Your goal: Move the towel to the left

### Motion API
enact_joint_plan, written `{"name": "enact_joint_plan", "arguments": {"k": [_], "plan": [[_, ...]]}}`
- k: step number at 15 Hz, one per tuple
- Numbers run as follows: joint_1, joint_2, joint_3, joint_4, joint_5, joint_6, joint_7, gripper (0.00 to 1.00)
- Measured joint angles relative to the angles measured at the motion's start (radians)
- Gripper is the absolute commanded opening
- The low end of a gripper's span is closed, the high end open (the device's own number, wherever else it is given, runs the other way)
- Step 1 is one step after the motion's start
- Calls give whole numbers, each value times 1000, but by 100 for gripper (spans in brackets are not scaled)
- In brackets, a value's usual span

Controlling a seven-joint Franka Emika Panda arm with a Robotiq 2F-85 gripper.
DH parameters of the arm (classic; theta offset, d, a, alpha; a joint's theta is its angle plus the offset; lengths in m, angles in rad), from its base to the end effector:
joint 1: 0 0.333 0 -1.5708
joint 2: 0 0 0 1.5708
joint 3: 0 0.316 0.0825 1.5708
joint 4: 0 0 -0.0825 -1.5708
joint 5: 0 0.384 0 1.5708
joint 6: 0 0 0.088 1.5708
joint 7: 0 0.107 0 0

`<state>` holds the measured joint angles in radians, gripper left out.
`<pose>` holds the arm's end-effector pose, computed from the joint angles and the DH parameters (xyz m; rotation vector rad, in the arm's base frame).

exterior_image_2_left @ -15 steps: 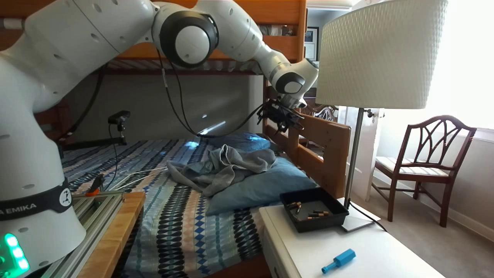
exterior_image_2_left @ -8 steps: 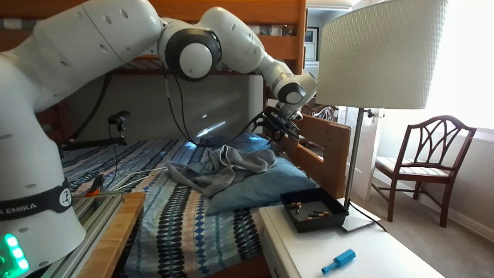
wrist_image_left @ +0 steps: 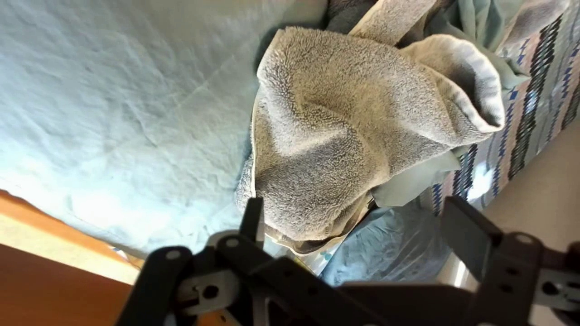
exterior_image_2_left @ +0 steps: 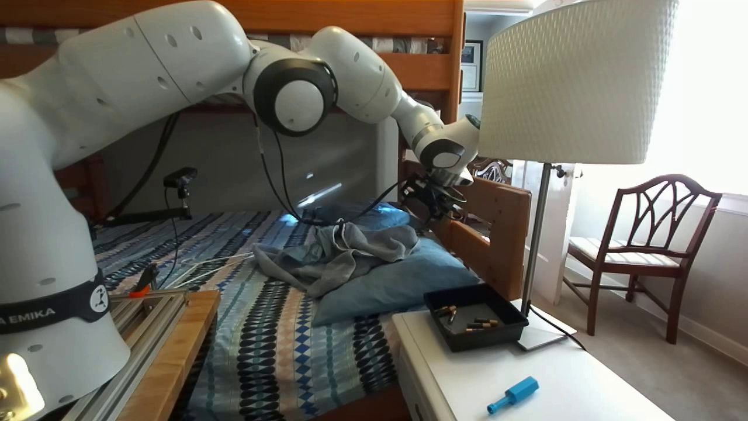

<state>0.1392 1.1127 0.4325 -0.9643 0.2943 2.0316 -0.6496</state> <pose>0.7195 0.3215 0.2223 -2.2706 -1.0351 -0.0887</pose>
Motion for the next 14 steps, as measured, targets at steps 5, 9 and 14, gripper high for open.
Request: {"name": "enact_joint_plan", "arguments": {"k": [5,9,14], "plan": [[-3,0,0,0,1,3,1,100],[20,15,1,-2,34,120,127,100],[152,88,7,27,52,194,335,100]]}}
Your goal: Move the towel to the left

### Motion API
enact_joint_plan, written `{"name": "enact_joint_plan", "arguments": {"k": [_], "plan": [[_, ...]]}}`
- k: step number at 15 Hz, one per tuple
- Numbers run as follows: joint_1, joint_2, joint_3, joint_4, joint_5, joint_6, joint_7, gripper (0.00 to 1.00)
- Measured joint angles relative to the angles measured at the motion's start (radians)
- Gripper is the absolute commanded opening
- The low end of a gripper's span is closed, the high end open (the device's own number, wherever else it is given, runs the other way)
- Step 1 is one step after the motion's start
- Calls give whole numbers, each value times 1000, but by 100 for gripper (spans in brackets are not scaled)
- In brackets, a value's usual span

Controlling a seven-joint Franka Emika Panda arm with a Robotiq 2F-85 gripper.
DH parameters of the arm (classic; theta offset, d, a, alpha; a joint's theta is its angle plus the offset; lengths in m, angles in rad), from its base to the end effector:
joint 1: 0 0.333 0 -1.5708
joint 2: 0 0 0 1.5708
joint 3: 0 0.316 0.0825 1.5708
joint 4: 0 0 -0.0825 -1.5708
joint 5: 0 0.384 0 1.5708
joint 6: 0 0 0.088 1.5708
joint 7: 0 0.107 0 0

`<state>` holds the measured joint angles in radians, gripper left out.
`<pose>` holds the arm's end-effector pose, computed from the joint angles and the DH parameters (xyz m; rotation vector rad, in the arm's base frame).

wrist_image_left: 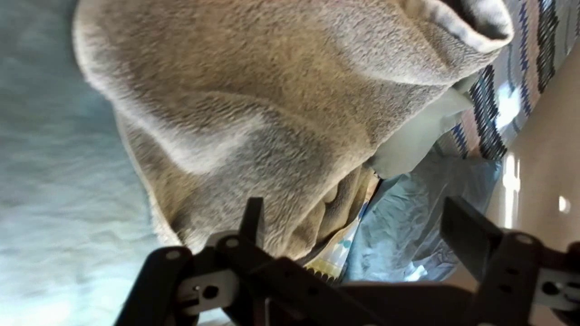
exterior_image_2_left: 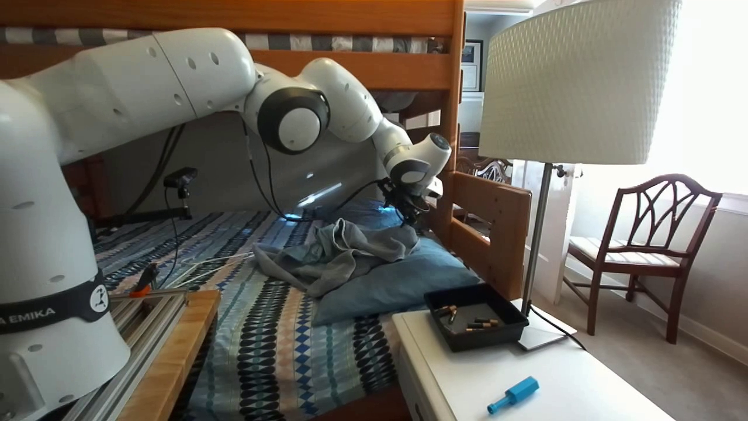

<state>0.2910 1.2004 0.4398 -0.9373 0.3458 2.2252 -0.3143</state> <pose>0.6803 0.4224 0.1824 -2.3545 -0.6607 -0.0386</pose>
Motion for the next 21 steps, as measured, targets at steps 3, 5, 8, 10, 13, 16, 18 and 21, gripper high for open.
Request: {"name": "enact_joint_plan", "arguments": {"k": [3,5,8,10,13,16,18,21], "plan": [[48,49,-4,40,0,1,65,100],[48,77,-11,68,0,12,87,100],[49,99,-38,102,-1,69,117,100],[54,104,-58,119,-2,82,135,74],[62,120,-65,148,-4,76,143,52],[73,146,-64,182,-4,68,143,30],[77,159,-65,197,-4,66,143,16],[79,168,-64,208,-4,62,143,0]]}}
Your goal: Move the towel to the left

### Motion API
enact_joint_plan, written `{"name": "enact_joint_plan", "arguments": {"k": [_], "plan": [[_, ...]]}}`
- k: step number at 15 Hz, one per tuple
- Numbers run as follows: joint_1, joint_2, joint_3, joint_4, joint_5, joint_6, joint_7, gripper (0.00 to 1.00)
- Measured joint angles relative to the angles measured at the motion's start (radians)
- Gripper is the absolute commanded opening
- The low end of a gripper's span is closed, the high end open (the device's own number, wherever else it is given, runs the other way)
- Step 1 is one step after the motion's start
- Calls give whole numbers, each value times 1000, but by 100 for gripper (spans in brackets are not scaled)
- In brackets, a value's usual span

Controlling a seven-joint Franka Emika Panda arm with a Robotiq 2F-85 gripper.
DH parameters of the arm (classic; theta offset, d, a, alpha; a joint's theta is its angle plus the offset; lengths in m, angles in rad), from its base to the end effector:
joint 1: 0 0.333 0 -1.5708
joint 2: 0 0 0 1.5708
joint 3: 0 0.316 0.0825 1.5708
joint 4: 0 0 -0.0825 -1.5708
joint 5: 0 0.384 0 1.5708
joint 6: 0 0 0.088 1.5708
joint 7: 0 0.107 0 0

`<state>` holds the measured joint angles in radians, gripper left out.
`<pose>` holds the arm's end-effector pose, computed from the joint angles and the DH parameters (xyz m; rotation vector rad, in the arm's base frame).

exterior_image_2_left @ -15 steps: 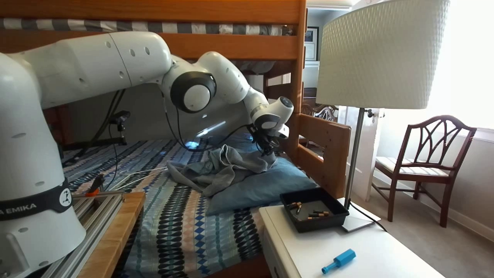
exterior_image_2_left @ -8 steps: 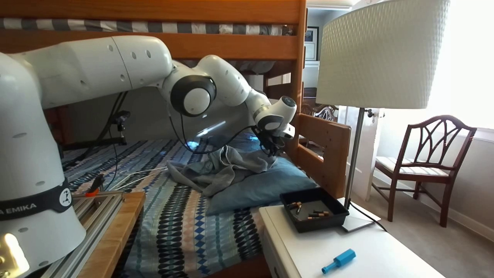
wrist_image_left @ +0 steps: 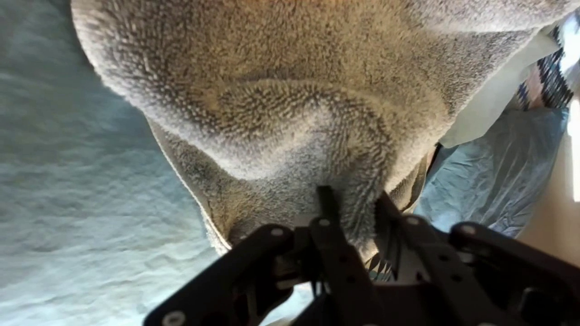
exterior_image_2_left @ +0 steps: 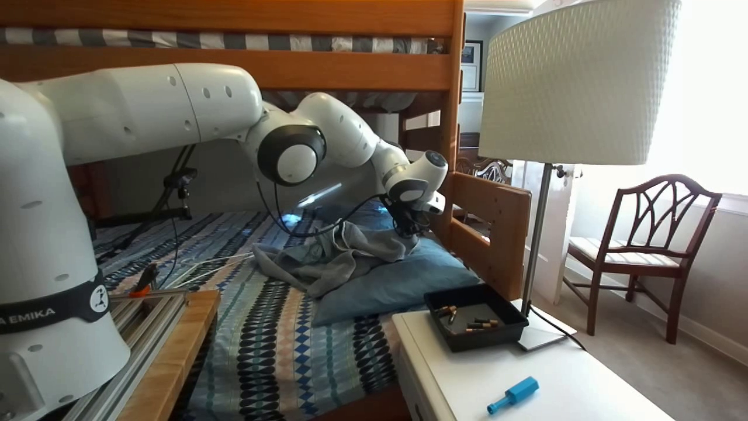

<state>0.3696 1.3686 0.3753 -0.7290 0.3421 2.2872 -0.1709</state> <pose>0.6934 0.4272 0.1355 -2.4363 -0.4635 -0.0955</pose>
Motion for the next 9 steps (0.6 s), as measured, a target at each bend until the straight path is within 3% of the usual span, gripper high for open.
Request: {"name": "enact_joint_plan", "arguments": {"k": [5,9], "plan": [[1,9,20,23,0,-30,-32,2],[26,8,69,77,0,-126,-121,2]]}}
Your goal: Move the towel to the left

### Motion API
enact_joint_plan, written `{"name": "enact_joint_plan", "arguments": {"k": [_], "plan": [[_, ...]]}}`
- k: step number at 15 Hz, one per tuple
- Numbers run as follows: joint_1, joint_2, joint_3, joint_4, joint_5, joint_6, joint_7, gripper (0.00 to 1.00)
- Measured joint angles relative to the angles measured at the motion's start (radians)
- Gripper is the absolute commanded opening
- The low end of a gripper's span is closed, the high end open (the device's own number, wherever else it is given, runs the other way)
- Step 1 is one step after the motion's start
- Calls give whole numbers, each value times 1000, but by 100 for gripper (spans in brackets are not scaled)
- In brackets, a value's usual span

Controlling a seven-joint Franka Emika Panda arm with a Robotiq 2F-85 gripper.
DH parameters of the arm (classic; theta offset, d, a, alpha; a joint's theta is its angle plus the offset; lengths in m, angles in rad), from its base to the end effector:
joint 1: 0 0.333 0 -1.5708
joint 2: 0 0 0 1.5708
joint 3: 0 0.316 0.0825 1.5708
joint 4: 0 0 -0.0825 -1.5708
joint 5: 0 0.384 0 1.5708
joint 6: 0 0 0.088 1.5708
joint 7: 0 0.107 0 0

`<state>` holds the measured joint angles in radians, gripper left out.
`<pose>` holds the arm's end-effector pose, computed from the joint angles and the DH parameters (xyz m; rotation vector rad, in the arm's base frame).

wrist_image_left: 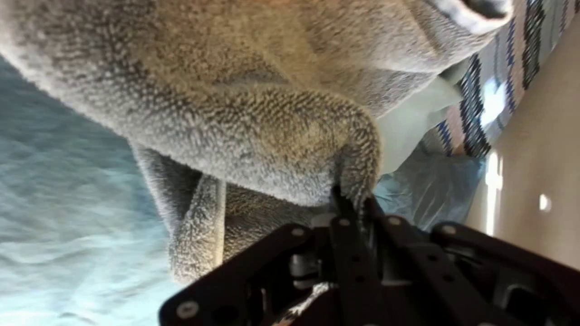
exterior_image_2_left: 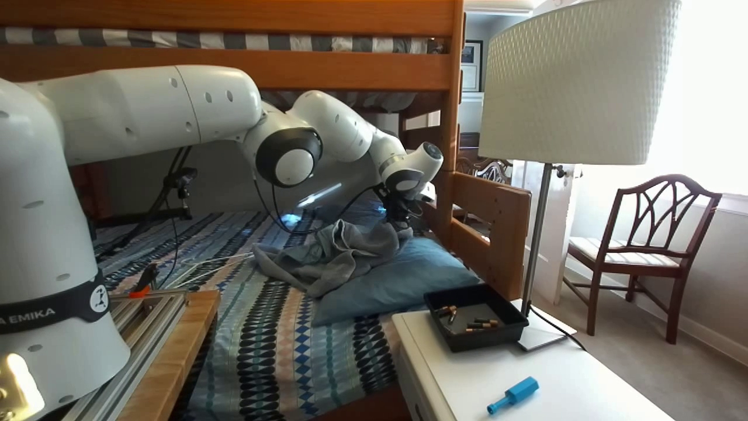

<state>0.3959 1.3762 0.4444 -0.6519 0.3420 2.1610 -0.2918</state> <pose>0.6751 0.4631 0.1653 -2.3064 -0.6746 -0.0526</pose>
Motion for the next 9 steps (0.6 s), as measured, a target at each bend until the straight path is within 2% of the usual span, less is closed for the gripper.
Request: {"name": "enact_joint_plan", "arguments": {"k": [9], "plan": [[228,1,29,174,-4,-309,-105,2]]}}
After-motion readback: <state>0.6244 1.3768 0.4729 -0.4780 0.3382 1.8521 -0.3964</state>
